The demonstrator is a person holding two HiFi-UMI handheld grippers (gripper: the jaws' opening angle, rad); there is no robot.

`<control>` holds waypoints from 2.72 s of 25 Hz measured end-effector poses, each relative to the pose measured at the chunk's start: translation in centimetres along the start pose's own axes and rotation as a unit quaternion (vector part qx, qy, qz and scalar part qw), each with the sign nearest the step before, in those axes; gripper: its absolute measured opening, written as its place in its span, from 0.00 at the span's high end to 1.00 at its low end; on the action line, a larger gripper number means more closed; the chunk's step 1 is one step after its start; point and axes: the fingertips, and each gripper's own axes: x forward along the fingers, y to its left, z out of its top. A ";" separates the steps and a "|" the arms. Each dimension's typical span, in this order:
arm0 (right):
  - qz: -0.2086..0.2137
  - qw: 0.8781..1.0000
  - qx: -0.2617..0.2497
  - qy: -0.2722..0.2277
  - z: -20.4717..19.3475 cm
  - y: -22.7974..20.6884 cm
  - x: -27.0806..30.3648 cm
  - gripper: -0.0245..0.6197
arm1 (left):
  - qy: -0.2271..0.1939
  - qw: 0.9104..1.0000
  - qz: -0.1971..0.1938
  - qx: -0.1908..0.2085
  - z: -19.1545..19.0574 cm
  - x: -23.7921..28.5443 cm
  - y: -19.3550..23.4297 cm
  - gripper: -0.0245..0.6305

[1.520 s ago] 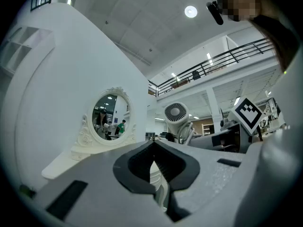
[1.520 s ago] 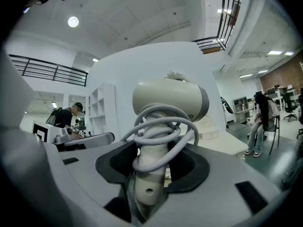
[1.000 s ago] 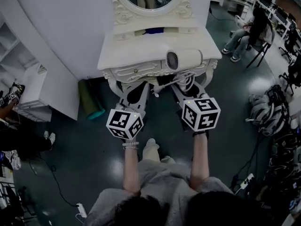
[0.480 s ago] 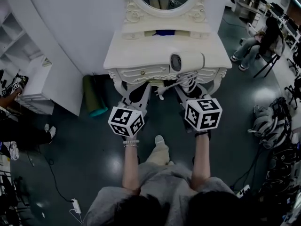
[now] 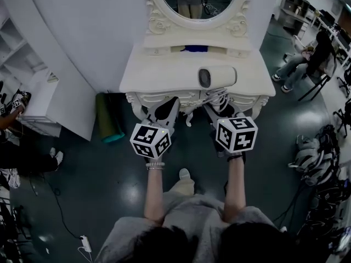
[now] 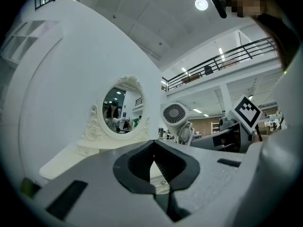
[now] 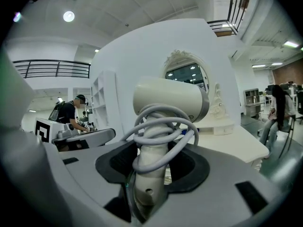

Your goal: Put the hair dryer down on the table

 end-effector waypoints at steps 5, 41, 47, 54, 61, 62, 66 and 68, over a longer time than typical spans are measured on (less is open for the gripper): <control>0.006 1.000 0.003 0.018 0.3 -1.3 4.0 0.66 | 0.010 1.000 0.008 -0.003 -0.5 2.5 3.1 0.96; 0.103 0.988 -0.018 0.116 1.9 -4.7 26.9 0.66 | 0.040 0.993 0.092 -0.059 -4.0 13.4 20.9 0.96; 0.114 0.983 -0.021 0.140 1.4 -6.0 29.9 0.66 | 0.050 0.990 0.108 -0.076 -5.4 15.2 23.2 0.96; 0.134 0.976 -0.009 0.173 -0.1 -7.8 33.4 0.66 | 0.070 0.985 0.125 -0.095 -7.5 17.2 25.2 0.96; 0.159 0.965 -0.021 0.207 -1.3 -8.9 36.8 0.66 | 0.077 0.978 0.154 -0.114 -9.1 19.1 27.7 0.96; 0.163 0.964 -0.024 0.211 -1.4 -9.0 37.2 0.66 | 0.078 0.977 0.157 -0.117 -9.3 19.4 28.0 0.96; 0.166 0.960 -0.028 0.223 -2.0 -9.7 38.5 0.66 | 0.084 0.974 0.163 -0.130 -10.5 20.1 28.3 0.96; 0.167 0.958 -0.026 0.230 -2.4 -9.8 39.1 0.66 | 0.092 0.973 0.164 -0.135 -11.1 20.2 28.5 0.96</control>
